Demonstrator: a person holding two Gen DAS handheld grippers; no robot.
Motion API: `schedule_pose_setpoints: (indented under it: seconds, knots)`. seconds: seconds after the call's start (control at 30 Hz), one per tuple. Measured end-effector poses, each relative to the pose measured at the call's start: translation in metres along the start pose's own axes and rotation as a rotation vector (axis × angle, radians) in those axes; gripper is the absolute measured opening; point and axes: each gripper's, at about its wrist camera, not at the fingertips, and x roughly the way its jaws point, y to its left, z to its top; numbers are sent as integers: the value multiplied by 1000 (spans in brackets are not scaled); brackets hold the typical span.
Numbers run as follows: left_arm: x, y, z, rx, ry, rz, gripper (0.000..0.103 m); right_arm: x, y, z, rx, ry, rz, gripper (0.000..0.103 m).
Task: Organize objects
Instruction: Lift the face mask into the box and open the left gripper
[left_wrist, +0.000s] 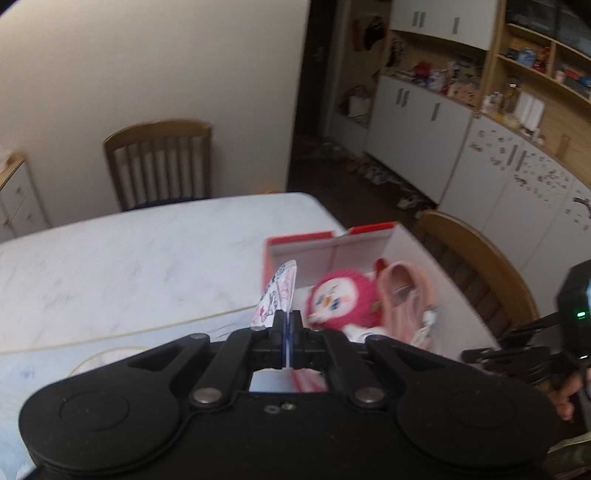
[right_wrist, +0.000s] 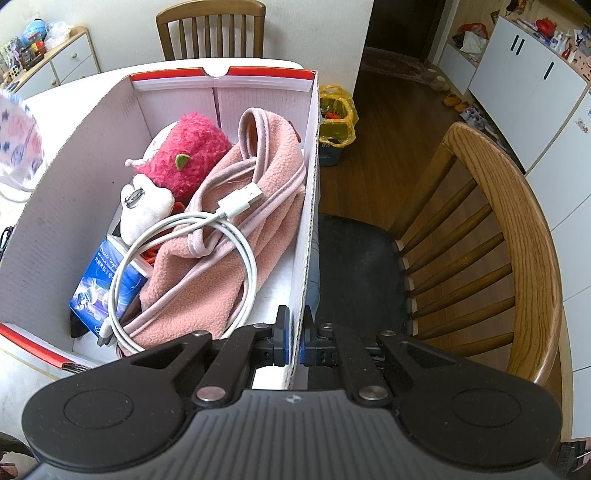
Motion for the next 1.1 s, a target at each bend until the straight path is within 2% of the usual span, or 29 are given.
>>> schedule_pose_setpoints:
  seconds: [0.2, 0.4, 0.7, 1.1]
  knots:
    - [3, -27, 10, 45, -24, -64, 0, 0, 0, 0, 2, -2, 4, 5]
    - [20, -50, 10, 91, -10, -104, 0, 1, 0, -1, 3, -4, 6, 5]
    - [56, -76, -12, 172, 86, -109, 0, 2, 0, -1, 4, -5, 9, 5]
    - [97, -91, -33, 159, 213, -190, 0, 2, 0, -1, 5, -6, 9, 5]
